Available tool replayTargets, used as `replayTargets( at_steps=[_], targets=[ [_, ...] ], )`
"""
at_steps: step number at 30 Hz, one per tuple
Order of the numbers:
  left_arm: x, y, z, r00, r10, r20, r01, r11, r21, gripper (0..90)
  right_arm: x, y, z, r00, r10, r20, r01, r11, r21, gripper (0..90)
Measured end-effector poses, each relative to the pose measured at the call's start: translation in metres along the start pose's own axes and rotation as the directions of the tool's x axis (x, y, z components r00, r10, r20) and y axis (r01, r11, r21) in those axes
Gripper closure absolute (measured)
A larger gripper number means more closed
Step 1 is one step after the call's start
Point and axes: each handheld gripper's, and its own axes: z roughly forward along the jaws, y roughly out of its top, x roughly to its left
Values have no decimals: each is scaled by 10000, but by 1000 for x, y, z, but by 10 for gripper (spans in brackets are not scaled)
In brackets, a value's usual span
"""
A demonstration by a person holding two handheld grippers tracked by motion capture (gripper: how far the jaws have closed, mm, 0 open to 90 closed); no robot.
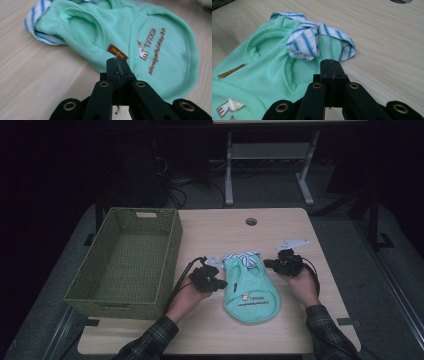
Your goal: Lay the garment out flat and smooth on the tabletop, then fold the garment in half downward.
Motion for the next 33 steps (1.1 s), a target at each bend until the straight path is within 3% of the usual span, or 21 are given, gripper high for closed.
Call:
replayTargets(
  at_steps=[16,27,30,33],
  targets=[
    [31,24,13,9981,-290,-551,286,9996,-80,895,19,-27,-27,9992,-38,-406,36,10000,-59,897],
    [49,42,30,9960,-331,-827,318,9994,-166,895,33,-47,-32,9989,-47,-461,72,9985,545,898],
    [57,48,40,9933,-190,-1138,202,9997,100,895,36,-52,-31,9989,-67,-462,102,9971,755,898],
    [63,49,49,9916,-291,-1258,324,9992,240,895,38,-55,-30,9989,-79,-453,119,9960,889,898]
  ],
)
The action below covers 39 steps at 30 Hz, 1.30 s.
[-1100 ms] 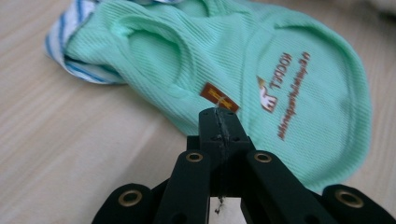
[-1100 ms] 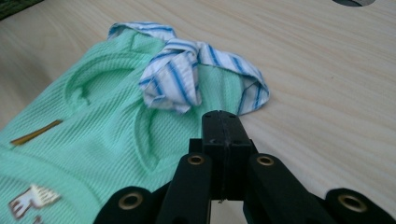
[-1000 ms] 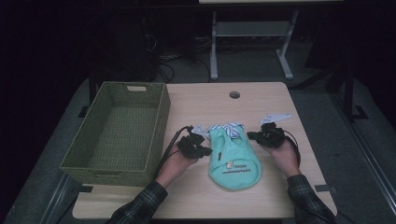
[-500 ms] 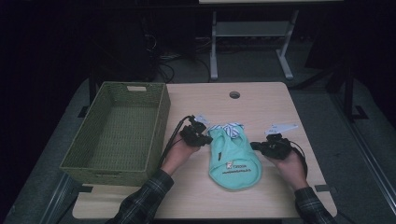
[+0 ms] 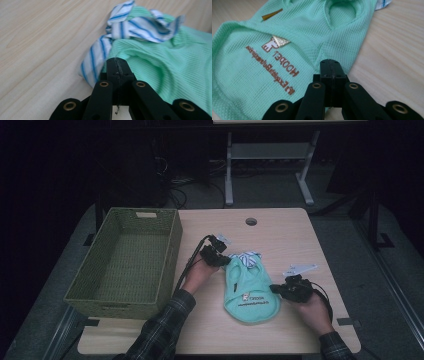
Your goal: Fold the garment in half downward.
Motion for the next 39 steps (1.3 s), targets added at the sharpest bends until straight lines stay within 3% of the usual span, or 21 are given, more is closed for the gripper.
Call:
replayTargets(
  at_steps=[7,16,17,21,29,39],
  targets=[
    [7,-3,15,9997,5,-254,6,9990,437,896,1,-1,2,9998,-151,102,149,9996,251,898],
    [6,-8,9,9991,-6,-420,35,9977,680,896,-3,-1,1,9997,-58,230,50,9994,352,898],
    [4,-11,5,9992,0,-402,35,9962,867,897,-4,-1,1,9997,-14,230,6,9994,352,899],
    [-5,-22,-3,9990,-222,-382,255,9958,879,896,-9,0,1,9995,54,315,-65,9994,349,898],
    [-27,-42,-19,9996,0,-282,31,9939,1103,897,-15,0,0,9995,75,310,-84,9995,302,898],
    [-57,-70,-39,9990,92,434,-136,9945,1035,897,-17,1,1,9995,113,302,-122,9995,295,898]
  ],
)
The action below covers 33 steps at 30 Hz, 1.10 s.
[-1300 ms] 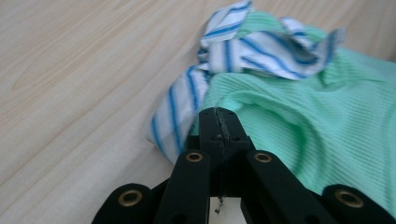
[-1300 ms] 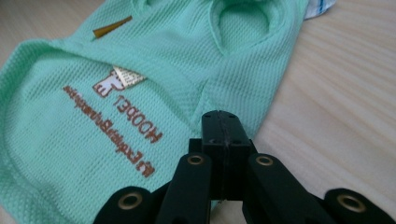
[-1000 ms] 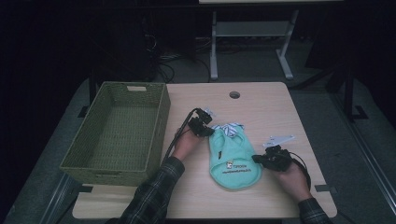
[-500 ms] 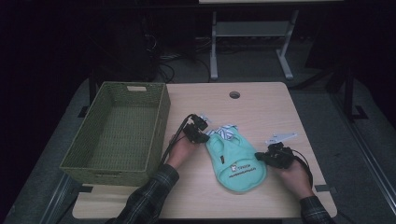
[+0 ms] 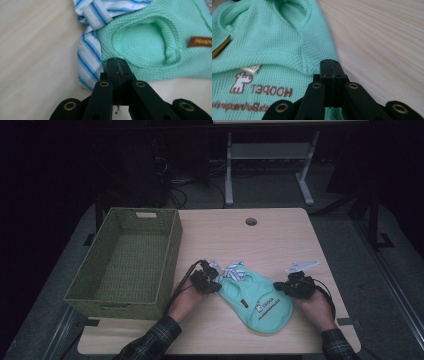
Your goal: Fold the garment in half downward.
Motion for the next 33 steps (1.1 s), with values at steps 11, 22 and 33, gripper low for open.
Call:
replayTargets(
  at_steps=[11,22,33],
  targets=[
    [-3,-2,-14,9991,-127,398,158,9968,-785,857,13,6,-5,9994,-280,-206,272,9989,-376,898],
    [9,-2,-18,9976,-583,-370,541,9928,-1069,578,54,18,12,9844,-1190,-1293,1135,9923,-491,898],
    [7,-4,1,9981,-475,-384,451,9971,-612,413,61,17,26,9799,-1558,-1250,1571,9876,10,898]
  ],
)
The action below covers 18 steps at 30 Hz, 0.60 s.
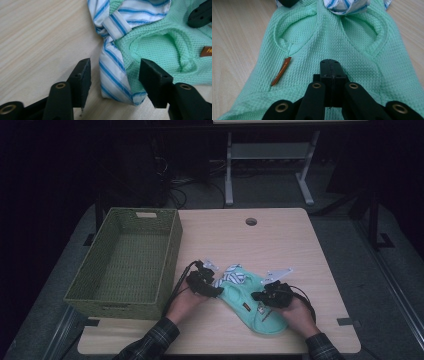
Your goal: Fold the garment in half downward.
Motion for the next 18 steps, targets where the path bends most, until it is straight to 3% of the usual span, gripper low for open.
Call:
replayTargets(
  at_steps=[3,6,13,18],
  targets=[
    [-3,0,3,9996,176,-198,-175,9998,54,411,0,0,0,10000,3,24,-3,10000,36,898],
    [-7,0,3,9984,373,-436,-370,9993,56,466,1,0,0,10000,44,28,-45,10000,65,898],
    [-7,0,2,9988,492,-30,-492,9988,-36,742,0,0,0,10000,15,0,-15,10000,63,898],
    [-4,1,2,9994,287,204,-287,9996,-3,817,1,1,0,10000,54,23,-55,10000,74,898]
  ],
)
